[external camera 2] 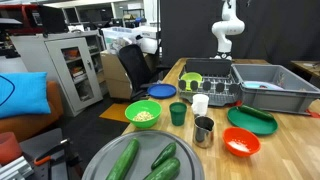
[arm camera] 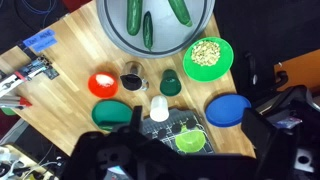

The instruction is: Take the yellow bowl from the dish rack and put it on the table

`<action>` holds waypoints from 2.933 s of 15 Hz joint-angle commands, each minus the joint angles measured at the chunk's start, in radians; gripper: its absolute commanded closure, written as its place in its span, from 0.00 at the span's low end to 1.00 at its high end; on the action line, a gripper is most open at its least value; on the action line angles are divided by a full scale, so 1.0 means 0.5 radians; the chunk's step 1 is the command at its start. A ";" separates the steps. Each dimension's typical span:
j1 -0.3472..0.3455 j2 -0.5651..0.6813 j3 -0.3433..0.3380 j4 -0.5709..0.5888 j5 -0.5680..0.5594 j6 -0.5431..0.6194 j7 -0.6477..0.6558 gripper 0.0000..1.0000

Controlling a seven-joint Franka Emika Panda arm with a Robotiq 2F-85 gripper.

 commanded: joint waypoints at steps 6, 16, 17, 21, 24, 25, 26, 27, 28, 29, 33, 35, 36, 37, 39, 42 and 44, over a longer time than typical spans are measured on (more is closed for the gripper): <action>0.074 0.160 0.037 0.029 0.001 0.224 -0.078 0.00; 0.303 0.620 0.085 0.128 0.102 0.608 -0.340 0.00; 0.303 0.636 0.084 0.143 0.102 0.608 -0.353 0.00; 0.303 0.626 0.078 0.152 0.101 0.606 -0.364 0.00; 0.300 0.655 0.088 0.166 0.090 0.631 -0.354 0.00; 0.311 0.699 0.092 0.193 0.096 0.655 -0.360 0.00; 0.310 0.747 0.109 0.222 0.073 0.674 -0.358 0.00; 0.309 0.807 0.139 0.259 0.042 0.705 -0.348 0.00; 0.320 0.874 0.166 0.307 0.030 0.719 -0.356 0.00; 0.316 0.945 0.198 0.351 0.004 0.758 -0.346 0.00; 0.305 1.304 0.280 0.583 0.030 1.014 -0.308 0.00; 0.299 1.497 0.296 0.712 0.063 1.101 -0.333 0.00; 0.291 1.593 0.309 0.772 0.061 1.125 -0.342 0.00; 0.284 1.686 0.322 0.830 0.077 1.131 -0.356 0.00; 0.264 1.844 0.363 0.918 0.144 1.143 -0.423 0.00; 0.238 1.809 0.402 0.853 0.061 1.156 -0.313 0.00; 0.231 1.777 0.405 0.852 0.063 1.152 -0.314 0.00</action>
